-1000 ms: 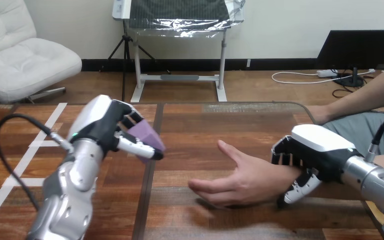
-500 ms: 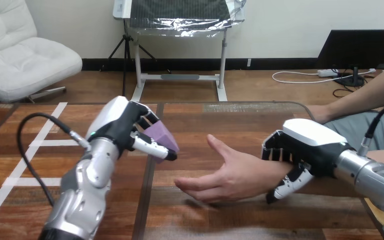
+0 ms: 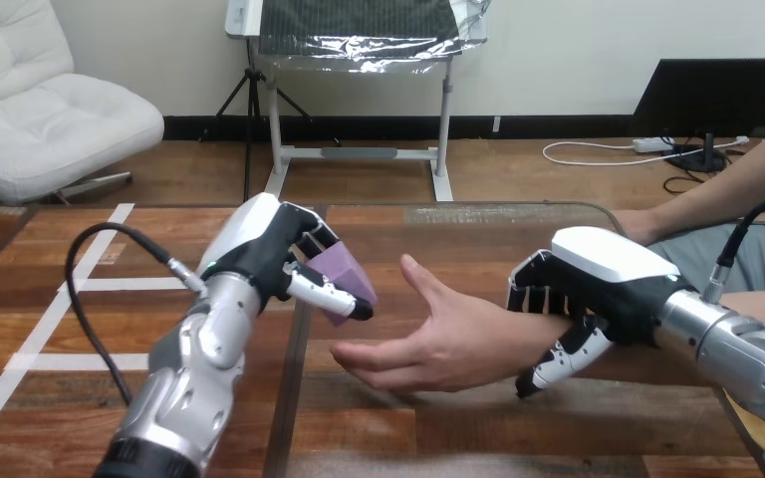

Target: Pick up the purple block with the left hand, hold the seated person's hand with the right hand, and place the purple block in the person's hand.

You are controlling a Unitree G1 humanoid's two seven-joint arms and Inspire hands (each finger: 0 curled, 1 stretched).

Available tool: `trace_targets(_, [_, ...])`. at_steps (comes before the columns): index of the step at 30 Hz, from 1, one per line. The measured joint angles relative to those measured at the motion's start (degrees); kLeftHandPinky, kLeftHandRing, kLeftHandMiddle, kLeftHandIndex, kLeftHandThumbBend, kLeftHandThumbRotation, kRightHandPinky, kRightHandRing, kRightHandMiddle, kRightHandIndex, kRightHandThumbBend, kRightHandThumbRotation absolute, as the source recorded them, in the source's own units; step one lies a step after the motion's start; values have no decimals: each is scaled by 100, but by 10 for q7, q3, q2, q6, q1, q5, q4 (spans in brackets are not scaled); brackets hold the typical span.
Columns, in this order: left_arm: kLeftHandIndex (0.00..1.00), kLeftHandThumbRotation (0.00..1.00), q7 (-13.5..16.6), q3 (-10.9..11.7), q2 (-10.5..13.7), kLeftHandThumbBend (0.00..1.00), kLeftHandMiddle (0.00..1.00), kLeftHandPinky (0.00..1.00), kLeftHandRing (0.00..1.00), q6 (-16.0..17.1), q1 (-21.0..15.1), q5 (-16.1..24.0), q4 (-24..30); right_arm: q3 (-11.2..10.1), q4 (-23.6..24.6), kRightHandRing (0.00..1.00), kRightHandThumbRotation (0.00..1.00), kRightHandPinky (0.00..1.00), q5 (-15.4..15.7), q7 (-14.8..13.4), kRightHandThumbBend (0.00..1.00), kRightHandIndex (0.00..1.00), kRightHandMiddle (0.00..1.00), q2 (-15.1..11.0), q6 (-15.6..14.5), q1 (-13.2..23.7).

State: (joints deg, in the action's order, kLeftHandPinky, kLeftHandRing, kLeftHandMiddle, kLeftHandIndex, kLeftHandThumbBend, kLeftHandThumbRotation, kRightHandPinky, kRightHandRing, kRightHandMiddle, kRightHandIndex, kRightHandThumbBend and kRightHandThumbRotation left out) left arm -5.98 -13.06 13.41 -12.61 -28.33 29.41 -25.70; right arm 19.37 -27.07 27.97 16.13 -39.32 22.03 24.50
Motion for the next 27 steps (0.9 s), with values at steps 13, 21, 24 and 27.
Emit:
trace_targets(13, [45,0,0,-18,-17,67,43,27,35,1,-18,1,-22,0,22,39,18,33,-1,4,85,49,46,7,-21,-1])
trace_targets(21, [45,0,-1,-21,-34,67,40,25,33,1,-21,0,-23,0,37,38,19,32,-1,6,84,49,45,7,-33,-5])
trace_targets(24, [45,0,-2,-24,-40,67,40,24,32,1,-21,0,-23,-1,41,37,19,31,-1,6,84,48,45,7,-35,-7])
trace_targets(27, [45,0,-4,-25,-46,67,40,24,32,1,-21,0,-24,-2,45,37,19,31,-1,6,84,48,45,7,-36,-9])
